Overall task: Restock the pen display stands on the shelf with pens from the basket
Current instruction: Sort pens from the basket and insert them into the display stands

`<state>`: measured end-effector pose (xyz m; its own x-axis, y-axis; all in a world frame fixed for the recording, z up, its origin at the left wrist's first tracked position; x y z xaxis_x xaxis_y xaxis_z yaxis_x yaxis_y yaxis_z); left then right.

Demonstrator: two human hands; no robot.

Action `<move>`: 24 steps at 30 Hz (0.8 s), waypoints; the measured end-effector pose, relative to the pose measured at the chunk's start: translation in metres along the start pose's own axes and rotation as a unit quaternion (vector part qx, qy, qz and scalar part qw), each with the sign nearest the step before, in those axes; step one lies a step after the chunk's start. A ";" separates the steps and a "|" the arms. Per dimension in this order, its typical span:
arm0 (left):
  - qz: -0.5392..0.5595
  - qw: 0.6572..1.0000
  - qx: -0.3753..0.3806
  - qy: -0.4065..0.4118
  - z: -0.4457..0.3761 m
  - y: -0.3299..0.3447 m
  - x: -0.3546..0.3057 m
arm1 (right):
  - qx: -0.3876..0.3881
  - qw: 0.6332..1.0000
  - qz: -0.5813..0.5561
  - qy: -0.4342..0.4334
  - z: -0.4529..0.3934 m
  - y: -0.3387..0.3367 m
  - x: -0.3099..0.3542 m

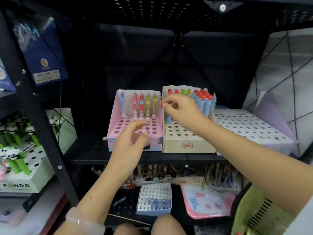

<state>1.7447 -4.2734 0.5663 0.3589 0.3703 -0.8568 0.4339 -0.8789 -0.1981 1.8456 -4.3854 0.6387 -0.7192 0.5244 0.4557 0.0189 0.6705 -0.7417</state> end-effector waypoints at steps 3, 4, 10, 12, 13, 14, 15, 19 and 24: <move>0.025 0.998 0.052 0.000 0.017 0.054 -0.008 | 0.031 0.998 -0.044 0.021 0.055 -0.023 -0.023; 0.040 0.996 0.075 -0.007 0.024 0.074 -0.009 | 0.038 0.998 -0.047 0.034 0.076 -0.030 -0.036; 0.044 0.970 0.236 -0.047 0.087 0.208 0.004 | 0.117 0.978 0.053 0.161 0.212 -0.036 -0.156; 0.023 0.954 0.295 -0.055 0.113 0.245 0.016 | 0.176 0.954 0.121 0.209 0.260 -0.023 -0.205; -0.001 0.947 0.317 -0.044 0.124 0.258 0.022 | 0.210 0.939 0.139 0.236 0.284 -0.014 -0.227; -0.026 0.943 0.331 -0.027 0.134 0.268 0.028 | 0.250 0.921 0.145 0.261 0.309 -0.004 -0.247; -0.047 0.940 0.337 -0.012 0.142 0.275 0.033 | 0.300 0.900 0.142 0.284 0.334 0.009 -0.265; -0.098 0.932 0.348 0.028 0.159 0.289 0.045 | 0.475 0.796 0.136 0.350 0.427 0.054 -0.308; -0.113 0.931 0.345 0.036 0.160 0.294 0.050 | 0.555 0.754 0.129 0.327 0.456 0.092 -0.309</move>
<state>1.7581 -4.5619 0.3892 0.3878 0.5661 -0.7275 -0.1199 -0.7515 -0.6487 1.7528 -4.7252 0.2046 -0.2872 0.9525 0.1008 -0.7539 -0.1598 -0.6373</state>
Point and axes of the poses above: each hand's wrist, its own z-axis away from the middle knuckle, its own y-axis out of the palm, x = y × z, the point moved 9 cm from there along -z, towards the middle knuckle, and after that the axes turned 5 degrees about z, right-handed, at the moved point
